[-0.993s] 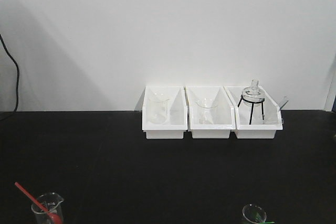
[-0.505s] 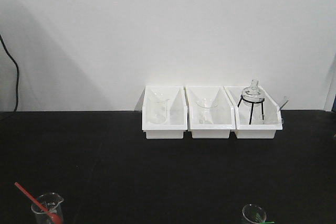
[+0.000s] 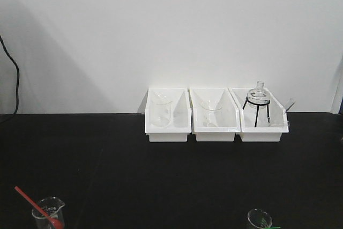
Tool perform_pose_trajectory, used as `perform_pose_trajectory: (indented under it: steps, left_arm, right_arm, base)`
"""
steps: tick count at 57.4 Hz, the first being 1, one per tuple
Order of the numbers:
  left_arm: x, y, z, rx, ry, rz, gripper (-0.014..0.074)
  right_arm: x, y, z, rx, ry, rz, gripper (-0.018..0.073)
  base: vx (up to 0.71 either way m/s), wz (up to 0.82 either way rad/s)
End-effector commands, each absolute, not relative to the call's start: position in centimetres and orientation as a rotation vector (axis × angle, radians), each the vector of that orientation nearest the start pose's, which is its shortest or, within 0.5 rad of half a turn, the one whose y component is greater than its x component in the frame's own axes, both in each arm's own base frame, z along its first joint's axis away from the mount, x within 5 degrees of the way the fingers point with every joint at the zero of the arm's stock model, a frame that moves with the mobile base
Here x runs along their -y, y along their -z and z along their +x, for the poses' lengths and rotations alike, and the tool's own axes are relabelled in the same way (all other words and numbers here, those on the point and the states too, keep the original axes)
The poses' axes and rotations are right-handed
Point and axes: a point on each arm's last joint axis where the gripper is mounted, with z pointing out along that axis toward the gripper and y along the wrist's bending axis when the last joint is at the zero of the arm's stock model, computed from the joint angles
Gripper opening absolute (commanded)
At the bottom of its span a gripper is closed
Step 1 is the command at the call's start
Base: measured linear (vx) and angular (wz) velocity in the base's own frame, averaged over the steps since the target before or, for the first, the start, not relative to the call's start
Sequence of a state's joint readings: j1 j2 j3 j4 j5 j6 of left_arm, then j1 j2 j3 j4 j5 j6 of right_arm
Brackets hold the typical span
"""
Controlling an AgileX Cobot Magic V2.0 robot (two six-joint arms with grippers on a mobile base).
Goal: Sort red and green spoons into left cabinet
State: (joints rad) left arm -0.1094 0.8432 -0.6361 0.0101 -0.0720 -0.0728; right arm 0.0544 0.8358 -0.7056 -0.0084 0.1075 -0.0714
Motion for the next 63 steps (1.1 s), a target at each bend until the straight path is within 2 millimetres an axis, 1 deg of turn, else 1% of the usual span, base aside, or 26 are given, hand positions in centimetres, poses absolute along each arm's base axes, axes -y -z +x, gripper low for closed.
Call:
perform_pose_trajectory:
  steps: [1, 11, 17, 22, 27, 34, 38, 42, 48, 58, 63]
  left_arm:
    - [2.06, -36.75, 18.77, -1.483, 0.148, 0.026, 0.0015]
    - [2.08, -36.71, 18.99, -1.476, 0.149, 0.026, 0.0066]
    - [2.08, -36.70, 18.99, -1.477, 0.149, 0.026, 0.0115]
    - [2.08, -36.70, 18.99, -1.477, 0.149, 0.026, 0.0167]
    - [2.08, -36.68, 19.00, -1.479, 0.148, 0.026, 0.0244]
    - [2.08, -36.67, 19.00, -1.480, 0.148, 0.026, 0.0365]
    - [2.08, -36.67, 19.00, -1.480, 0.148, 0.026, 0.0428]
    - [2.08, -36.67, 19.00, -1.480, 0.148, 0.026, 0.0480]
    - [2.09, -36.57, 19.01, -1.491, 0.148, 0.026, 0.0512]
    - [2.09, -36.23, 19.03, -1.529, 0.146, 0.027, 0.0514]
    - [2.09, -36.09, 19.03, -1.544, 0.145, 0.027, 0.0514]
  right_arm:
    - [-1.06, -37.17, 18.65, -1.624, -0.008, -0.085, -0.0001]
    - [-1.09, -36.95, 19.14, -1.628, -0.031, -0.060, 0.0040]
    - [-1.09, -36.95, 19.14, -1.628, -0.031, -0.060, 0.0108]
    - [-1.09, -36.95, 19.14, -1.628, -0.031, -0.060, 0.0189]
    - [-1.09, -36.98, 19.14, -1.624, -0.029, -0.061, 0.0312]
    - [-1.08, -37.04, 19.15, -1.618, -0.029, -0.061, 0.0533]
    - [-1.08, -37.04, 19.15, -1.618, -0.029, -0.061, 0.0644]
    - [-1.08, -37.10, 19.15, -1.611, -0.028, -0.061, 0.0729]
    - [-1.08, -37.17, 19.15, -1.603, -0.026, -0.062, 0.0729]
    - [-1.05, -37.47, 19.16, -1.547, -0.040, -0.043, 0.0705]
    - [-1.08, -36.56, 19.15, -1.503, -0.013, -0.069, 0.0681]
  base:
    - [0.00, 0.00]
    - [0.00, 0.00]
    - [0.00, 0.00]
    - [0.00, 0.00]
    - [0.00, 0.00]
    - [0.00, 0.00]
    - [0.00, 0.00]
    - [0.00, 0.00]
    - [0.00, 0.00]
    - [0.00, 0.00]
    - [0.00, 0.00]
